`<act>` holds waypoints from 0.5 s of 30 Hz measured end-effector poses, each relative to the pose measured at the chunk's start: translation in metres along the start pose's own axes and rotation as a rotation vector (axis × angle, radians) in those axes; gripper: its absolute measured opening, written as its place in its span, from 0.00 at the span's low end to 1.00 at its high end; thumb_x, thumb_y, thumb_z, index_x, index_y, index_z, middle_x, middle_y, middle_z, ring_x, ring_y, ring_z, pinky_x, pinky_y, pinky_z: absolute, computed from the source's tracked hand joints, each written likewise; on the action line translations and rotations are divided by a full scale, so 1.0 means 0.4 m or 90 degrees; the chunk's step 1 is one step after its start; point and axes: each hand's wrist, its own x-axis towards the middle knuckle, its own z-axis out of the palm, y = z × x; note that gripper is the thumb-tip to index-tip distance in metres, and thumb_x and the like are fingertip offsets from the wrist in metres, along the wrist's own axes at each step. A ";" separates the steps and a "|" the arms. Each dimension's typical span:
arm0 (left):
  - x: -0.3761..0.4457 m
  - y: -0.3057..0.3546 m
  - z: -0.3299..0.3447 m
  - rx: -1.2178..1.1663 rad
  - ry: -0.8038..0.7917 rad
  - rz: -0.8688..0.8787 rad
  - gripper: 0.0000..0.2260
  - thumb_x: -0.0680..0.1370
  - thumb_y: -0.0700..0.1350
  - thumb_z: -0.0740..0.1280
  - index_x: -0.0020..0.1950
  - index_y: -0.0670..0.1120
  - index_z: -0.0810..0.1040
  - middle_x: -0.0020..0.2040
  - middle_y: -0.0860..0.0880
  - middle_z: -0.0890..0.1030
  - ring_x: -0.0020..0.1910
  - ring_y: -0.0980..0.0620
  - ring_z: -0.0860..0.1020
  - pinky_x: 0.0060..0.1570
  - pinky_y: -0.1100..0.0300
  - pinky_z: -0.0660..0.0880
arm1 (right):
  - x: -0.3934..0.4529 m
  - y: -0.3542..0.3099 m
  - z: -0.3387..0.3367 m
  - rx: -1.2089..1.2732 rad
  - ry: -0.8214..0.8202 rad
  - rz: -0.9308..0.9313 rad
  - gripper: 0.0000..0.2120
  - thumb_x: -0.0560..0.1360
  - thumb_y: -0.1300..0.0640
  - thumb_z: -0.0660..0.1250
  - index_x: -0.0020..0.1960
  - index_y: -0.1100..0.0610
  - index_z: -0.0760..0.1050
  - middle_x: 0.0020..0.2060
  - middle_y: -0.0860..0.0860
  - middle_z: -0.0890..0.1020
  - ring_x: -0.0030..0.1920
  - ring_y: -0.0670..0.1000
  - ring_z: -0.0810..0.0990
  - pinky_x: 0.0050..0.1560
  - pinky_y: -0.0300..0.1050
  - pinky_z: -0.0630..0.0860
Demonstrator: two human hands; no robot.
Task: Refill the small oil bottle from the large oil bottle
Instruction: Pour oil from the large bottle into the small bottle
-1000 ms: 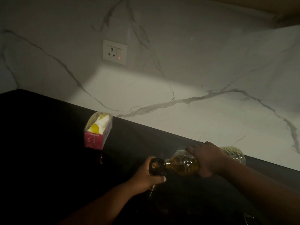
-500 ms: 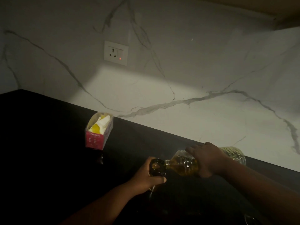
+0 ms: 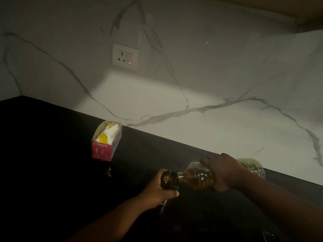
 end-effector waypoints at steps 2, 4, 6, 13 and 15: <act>0.002 -0.001 -0.001 -0.001 -0.001 -0.003 0.30 0.62 0.54 0.78 0.60 0.62 0.70 0.56 0.56 0.80 0.55 0.59 0.80 0.55 0.61 0.76 | -0.001 0.000 -0.002 0.002 -0.002 -0.004 0.33 0.63 0.39 0.68 0.65 0.48 0.66 0.54 0.47 0.77 0.57 0.50 0.77 0.56 0.45 0.69; 0.003 -0.001 -0.002 0.006 -0.001 -0.005 0.31 0.61 0.55 0.78 0.60 0.63 0.70 0.57 0.55 0.81 0.57 0.57 0.79 0.60 0.54 0.76 | -0.003 0.000 -0.004 0.005 0.002 -0.006 0.33 0.64 0.39 0.68 0.65 0.48 0.66 0.54 0.47 0.78 0.57 0.50 0.77 0.57 0.44 0.69; 0.003 -0.002 -0.003 0.010 -0.002 -0.002 0.29 0.62 0.54 0.79 0.59 0.65 0.70 0.56 0.56 0.81 0.57 0.58 0.80 0.61 0.54 0.76 | -0.004 -0.002 -0.006 0.005 0.005 -0.006 0.33 0.64 0.39 0.68 0.65 0.48 0.66 0.55 0.47 0.78 0.57 0.50 0.76 0.57 0.44 0.69; 0.002 -0.002 -0.002 0.010 -0.004 0.000 0.29 0.63 0.54 0.79 0.59 0.64 0.71 0.55 0.56 0.81 0.56 0.59 0.80 0.57 0.58 0.76 | -0.002 -0.002 -0.010 0.001 -0.012 -0.007 0.35 0.63 0.39 0.70 0.66 0.49 0.66 0.55 0.48 0.77 0.57 0.50 0.76 0.58 0.45 0.68; 0.003 -0.001 -0.002 0.008 -0.007 0.001 0.29 0.63 0.53 0.79 0.60 0.62 0.71 0.56 0.55 0.81 0.55 0.59 0.80 0.56 0.59 0.76 | -0.003 -0.002 -0.010 -0.001 -0.013 -0.007 0.34 0.63 0.38 0.69 0.66 0.49 0.65 0.55 0.48 0.77 0.57 0.50 0.76 0.58 0.45 0.69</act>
